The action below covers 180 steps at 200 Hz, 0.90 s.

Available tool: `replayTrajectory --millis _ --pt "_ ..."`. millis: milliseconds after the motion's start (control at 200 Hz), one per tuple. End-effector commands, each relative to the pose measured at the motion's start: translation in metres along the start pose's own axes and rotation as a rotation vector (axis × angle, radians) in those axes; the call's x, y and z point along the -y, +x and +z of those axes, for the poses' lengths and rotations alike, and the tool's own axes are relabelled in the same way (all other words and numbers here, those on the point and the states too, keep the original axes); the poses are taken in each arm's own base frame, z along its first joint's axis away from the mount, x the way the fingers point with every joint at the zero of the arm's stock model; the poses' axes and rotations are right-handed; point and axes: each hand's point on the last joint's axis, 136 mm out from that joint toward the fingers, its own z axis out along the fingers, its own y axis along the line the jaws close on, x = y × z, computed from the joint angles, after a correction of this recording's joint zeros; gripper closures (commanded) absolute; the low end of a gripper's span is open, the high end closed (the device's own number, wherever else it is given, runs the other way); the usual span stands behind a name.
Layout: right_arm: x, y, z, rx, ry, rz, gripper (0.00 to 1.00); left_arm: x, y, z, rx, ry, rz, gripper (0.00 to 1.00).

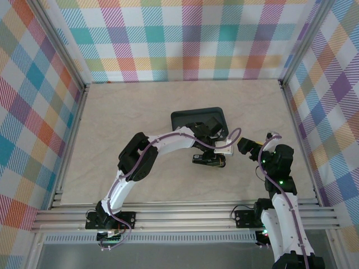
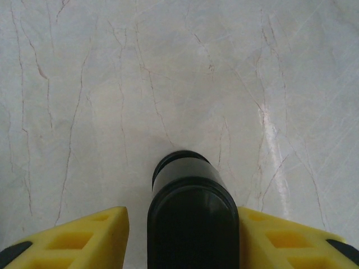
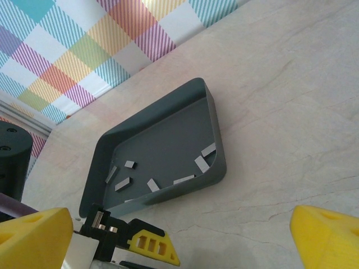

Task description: Load the staples into the stapler

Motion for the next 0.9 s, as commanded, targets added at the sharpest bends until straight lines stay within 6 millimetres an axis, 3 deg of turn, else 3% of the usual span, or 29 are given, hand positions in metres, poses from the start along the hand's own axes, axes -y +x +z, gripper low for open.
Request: replayTrajectory --millis 0,80,180,490,780,895 --pt "0.001 0.002 -0.001 0.001 0.002 0.017 0.01 -0.002 -0.011 0.002 0.019 -0.010 0.013 0.60" --pt "0.000 0.001 -0.001 0.005 -0.002 0.014 0.01 -0.001 -0.014 -0.001 0.019 -0.006 0.012 0.70" --pt "-0.001 0.000 -0.001 0.007 -0.006 0.011 0.01 -0.003 -0.021 -0.013 0.043 -0.011 0.013 0.75" --pt "-0.023 -0.014 -0.002 0.052 -0.113 -0.066 0.01 -0.002 -0.037 -0.089 0.167 -0.010 -0.022 0.81" --pt "-0.060 -0.021 0.000 -0.023 -0.289 -0.175 0.01 0.011 -0.025 -0.163 0.287 -0.045 -0.062 0.83" --pt "-0.093 -0.014 0.000 -0.109 -0.471 -0.264 0.01 0.021 -0.015 -0.188 0.341 -0.028 -0.077 0.89"
